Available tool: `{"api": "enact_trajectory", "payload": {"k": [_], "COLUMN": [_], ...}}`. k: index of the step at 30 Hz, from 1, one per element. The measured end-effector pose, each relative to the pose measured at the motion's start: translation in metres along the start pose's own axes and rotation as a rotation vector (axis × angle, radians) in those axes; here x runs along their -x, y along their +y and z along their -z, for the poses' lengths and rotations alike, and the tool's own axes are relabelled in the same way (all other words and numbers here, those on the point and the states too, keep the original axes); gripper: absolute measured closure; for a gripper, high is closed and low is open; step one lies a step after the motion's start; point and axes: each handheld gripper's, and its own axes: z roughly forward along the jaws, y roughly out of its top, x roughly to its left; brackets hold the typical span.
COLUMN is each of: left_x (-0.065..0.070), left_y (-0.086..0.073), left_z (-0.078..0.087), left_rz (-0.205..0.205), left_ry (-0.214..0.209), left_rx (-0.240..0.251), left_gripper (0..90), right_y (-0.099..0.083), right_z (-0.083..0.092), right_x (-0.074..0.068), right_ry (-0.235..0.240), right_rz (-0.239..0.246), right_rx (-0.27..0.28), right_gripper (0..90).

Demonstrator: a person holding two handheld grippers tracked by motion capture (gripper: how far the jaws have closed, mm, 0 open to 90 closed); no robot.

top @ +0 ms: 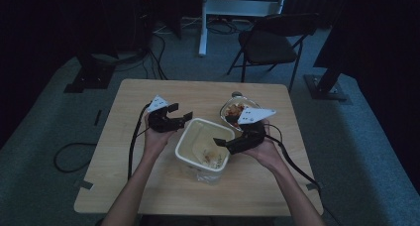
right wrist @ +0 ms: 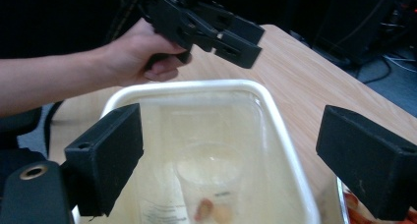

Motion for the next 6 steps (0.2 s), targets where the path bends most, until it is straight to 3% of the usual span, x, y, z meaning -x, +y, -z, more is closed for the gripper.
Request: {"api": "enact_trajectory", "payload": {"k": [6], "left_x": [-0.0004], "left_y": [0.0001], "left_z": [0.0002], "left_rz": [-0.001], "left_ry": [0.000], "left_rx": [0.001], "left_gripper": [24.6], "right_y": [-0.0024], "right_z": [0.0060], "right_x": [0.0022], "right_ry": [-0.022], "right_rz": [-0.002], "right_rx": [0.011], "right_gripper": [10.7]}}
